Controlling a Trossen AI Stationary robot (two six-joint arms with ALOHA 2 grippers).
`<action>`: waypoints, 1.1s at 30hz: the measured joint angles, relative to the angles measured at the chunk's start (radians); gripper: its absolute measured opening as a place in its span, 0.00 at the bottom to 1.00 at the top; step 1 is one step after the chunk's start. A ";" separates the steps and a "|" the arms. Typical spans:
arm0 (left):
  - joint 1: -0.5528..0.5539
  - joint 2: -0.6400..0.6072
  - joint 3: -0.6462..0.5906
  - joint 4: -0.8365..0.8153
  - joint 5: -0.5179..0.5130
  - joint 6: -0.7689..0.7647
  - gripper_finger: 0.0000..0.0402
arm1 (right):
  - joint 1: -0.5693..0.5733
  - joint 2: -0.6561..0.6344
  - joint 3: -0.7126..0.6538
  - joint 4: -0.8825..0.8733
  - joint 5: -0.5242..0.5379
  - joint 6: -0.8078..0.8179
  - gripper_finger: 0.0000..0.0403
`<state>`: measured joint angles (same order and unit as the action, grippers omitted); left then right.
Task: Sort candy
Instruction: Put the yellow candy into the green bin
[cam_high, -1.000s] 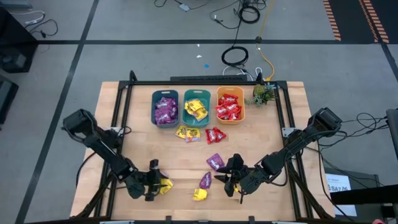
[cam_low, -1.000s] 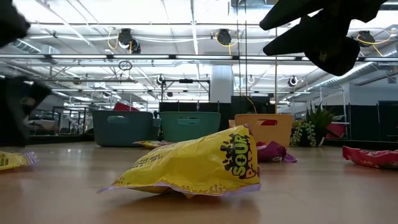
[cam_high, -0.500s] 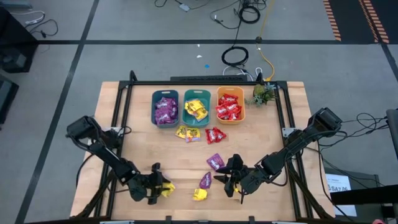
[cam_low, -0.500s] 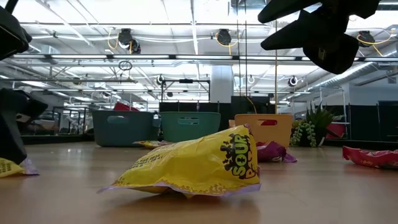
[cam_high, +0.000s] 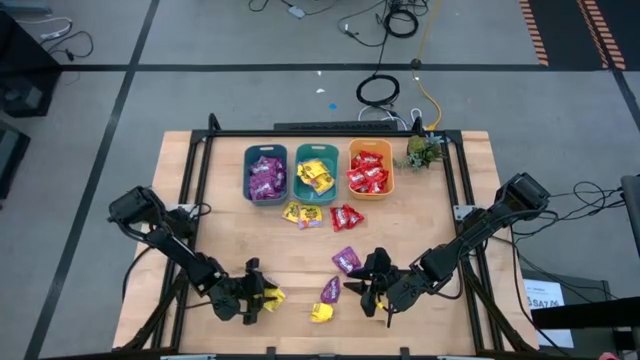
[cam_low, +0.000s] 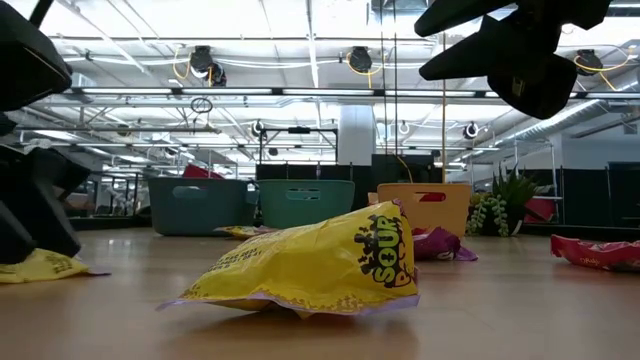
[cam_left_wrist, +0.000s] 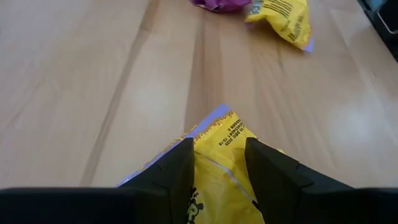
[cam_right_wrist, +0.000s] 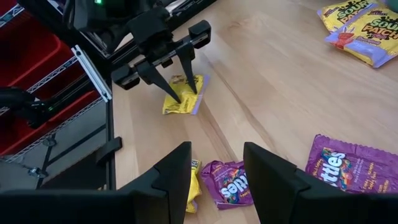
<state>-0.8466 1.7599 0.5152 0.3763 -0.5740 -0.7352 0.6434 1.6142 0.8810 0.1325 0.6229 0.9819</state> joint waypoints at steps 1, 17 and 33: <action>0.002 0.000 0.000 0.000 -0.003 -0.010 0.39 | 0.000 0.000 0.000 0.002 0.000 0.000 0.35; 0.008 -0.001 0.000 0.007 0.023 -0.072 0.03 | 0.006 0.000 0.000 0.015 0.000 -0.022 0.35; 0.233 -0.197 0.074 0.069 0.117 0.009 0.00 | 0.039 0.000 0.000 0.015 0.003 -0.033 0.35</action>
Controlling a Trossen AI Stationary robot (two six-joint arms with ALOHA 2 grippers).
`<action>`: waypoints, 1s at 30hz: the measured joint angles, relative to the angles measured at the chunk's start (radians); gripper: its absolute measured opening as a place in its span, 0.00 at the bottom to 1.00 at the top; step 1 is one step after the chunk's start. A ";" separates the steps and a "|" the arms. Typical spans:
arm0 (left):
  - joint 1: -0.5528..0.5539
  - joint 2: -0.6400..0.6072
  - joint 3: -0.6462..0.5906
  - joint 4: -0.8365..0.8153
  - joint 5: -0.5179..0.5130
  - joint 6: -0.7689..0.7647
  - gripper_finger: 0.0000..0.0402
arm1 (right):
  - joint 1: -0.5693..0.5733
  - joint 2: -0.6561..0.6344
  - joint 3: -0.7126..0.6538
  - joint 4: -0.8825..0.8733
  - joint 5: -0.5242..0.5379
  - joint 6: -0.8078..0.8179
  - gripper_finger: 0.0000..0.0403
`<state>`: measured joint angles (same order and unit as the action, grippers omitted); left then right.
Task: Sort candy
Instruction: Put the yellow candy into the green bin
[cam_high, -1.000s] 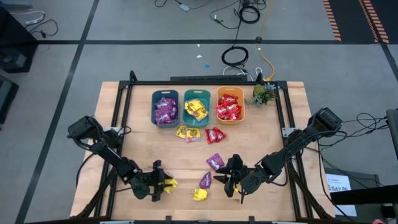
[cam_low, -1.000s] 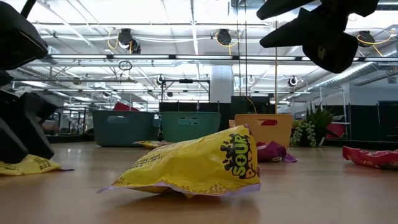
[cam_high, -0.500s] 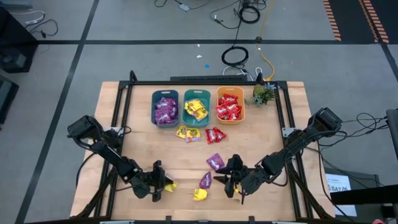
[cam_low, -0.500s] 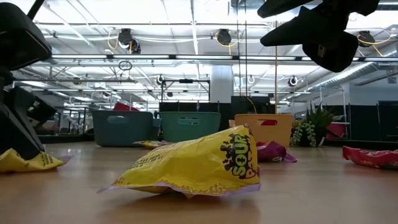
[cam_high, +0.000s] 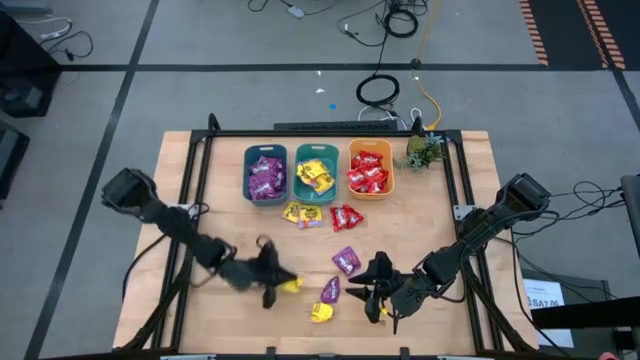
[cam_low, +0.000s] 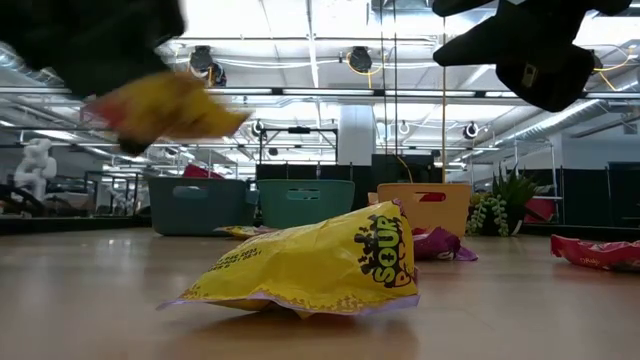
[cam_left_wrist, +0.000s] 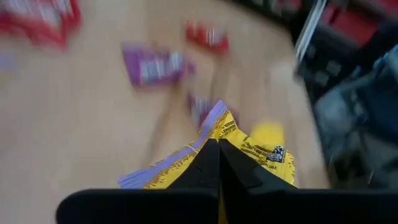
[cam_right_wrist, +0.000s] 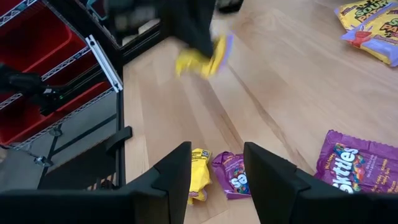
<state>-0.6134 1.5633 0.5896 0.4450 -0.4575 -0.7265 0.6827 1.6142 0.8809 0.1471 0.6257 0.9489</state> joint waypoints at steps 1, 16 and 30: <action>0.037 -0.032 0.001 0.004 0.017 0.024 0.00 | 0.000 0.000 0.000 0.000 0.001 0.000 0.35; 0.773 -0.192 0.121 -0.188 0.391 0.323 0.00 | -0.002 0.000 0.000 -0.002 0.063 -0.046 0.35; 1.033 0.125 0.413 -0.282 0.638 0.473 0.13 | -0.055 0.000 0.000 -0.002 0.189 -0.019 0.35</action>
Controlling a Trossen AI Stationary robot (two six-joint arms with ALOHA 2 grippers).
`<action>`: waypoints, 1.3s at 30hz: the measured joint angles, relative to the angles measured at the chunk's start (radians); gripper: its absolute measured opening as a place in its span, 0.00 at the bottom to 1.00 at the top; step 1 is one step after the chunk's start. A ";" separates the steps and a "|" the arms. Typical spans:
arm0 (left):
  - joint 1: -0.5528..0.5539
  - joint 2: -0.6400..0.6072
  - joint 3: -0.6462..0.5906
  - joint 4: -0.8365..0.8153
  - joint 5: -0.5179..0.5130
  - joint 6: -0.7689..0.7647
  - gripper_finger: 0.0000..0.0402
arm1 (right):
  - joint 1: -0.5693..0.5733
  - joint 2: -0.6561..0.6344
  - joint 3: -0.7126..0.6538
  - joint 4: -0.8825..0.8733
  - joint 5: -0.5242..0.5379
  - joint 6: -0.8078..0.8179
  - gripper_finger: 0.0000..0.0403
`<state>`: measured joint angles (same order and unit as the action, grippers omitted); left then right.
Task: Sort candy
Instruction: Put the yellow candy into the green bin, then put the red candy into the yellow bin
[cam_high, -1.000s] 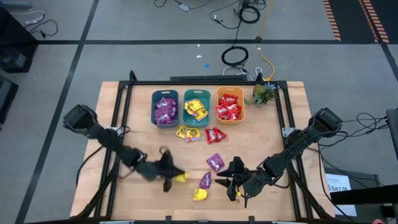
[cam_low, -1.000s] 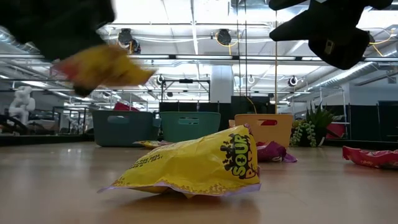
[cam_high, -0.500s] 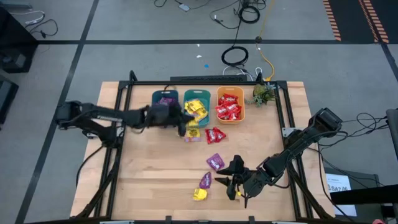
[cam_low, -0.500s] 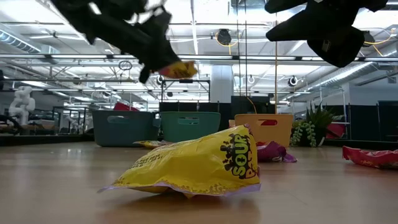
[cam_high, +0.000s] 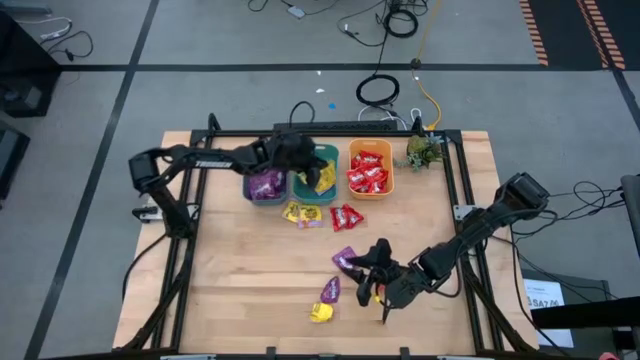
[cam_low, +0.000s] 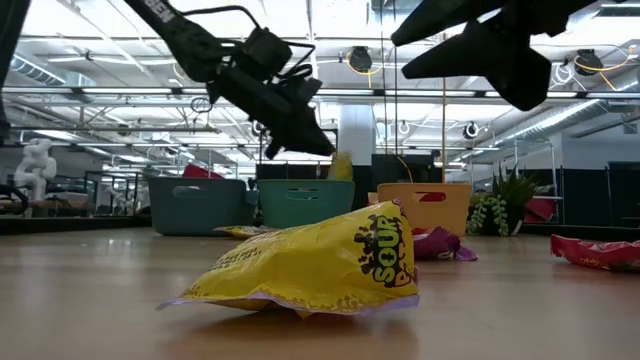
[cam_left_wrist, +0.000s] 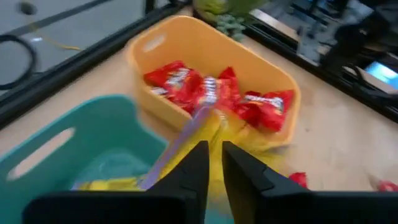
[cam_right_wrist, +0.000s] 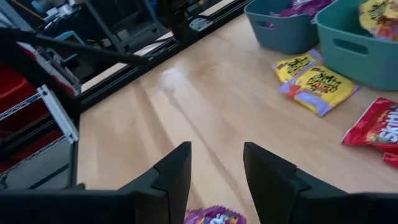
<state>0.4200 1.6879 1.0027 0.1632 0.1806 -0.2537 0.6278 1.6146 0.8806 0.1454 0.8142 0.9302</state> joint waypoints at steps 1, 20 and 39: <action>0.003 0.011 0.016 -0.005 0.026 0.018 0.15 | -0.006 0.000 0.000 0.000 0.000 0.000 0.35; 0.018 0.022 0.177 -0.173 0.073 -0.021 0.26 | -0.047 0.000 0.000 0.002 -0.010 0.004 0.35; -0.321 -0.141 0.101 -0.489 -0.081 0.034 0.26 | 0.051 0.000 0.000 -0.350 -0.318 0.622 0.22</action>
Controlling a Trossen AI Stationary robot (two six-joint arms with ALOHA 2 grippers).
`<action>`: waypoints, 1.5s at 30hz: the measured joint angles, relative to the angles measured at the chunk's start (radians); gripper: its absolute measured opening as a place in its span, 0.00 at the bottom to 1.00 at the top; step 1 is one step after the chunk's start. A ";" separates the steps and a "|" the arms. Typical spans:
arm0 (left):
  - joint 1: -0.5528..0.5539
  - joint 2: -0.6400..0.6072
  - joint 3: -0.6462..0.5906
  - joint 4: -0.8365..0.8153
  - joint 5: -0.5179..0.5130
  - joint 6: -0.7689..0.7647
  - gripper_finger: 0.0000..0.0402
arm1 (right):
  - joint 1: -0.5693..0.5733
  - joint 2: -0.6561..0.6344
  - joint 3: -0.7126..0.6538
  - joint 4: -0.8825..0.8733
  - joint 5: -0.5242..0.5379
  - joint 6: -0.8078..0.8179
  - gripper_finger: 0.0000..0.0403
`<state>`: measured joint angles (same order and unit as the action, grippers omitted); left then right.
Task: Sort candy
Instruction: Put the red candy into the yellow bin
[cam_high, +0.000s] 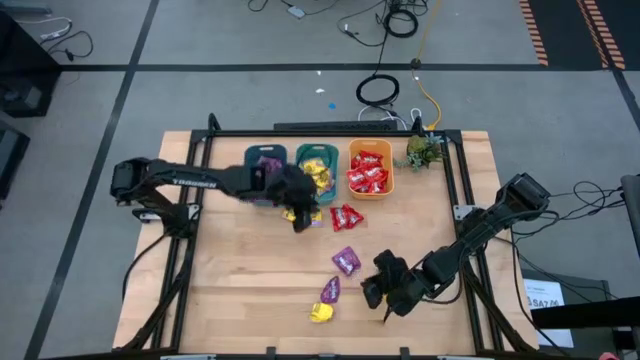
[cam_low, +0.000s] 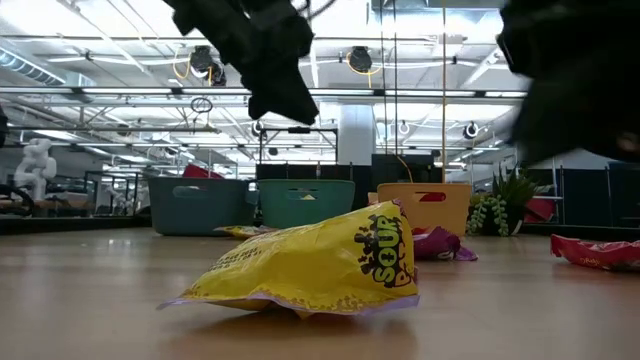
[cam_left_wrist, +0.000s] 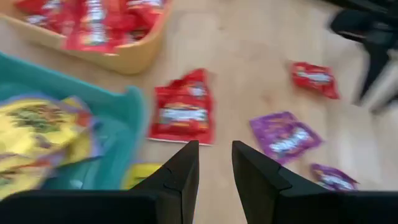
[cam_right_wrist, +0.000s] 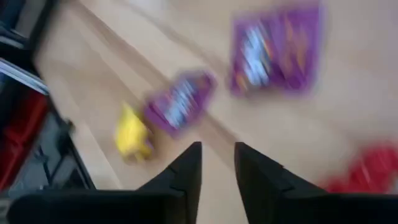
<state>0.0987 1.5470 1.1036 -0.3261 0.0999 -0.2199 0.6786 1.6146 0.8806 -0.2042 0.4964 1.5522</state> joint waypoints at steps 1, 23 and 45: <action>-0.025 -0.011 -0.017 0.021 -0.015 -0.010 0.26 | 0.003 0.000 0.000 -0.030 -0.047 0.037 0.20; -0.543 -0.201 -0.231 0.094 -0.433 -0.333 0.26 | 0.023 -0.004 0.000 -0.117 -0.210 0.076 0.02; -0.570 -0.199 -0.231 0.078 -0.374 -0.229 0.26 | -0.085 -0.114 0.000 -0.204 -0.290 -0.015 0.03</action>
<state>-0.4717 1.3484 0.8730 -0.2479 -0.2743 -0.4486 0.5938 1.5005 0.8806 -0.4080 0.2067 1.5374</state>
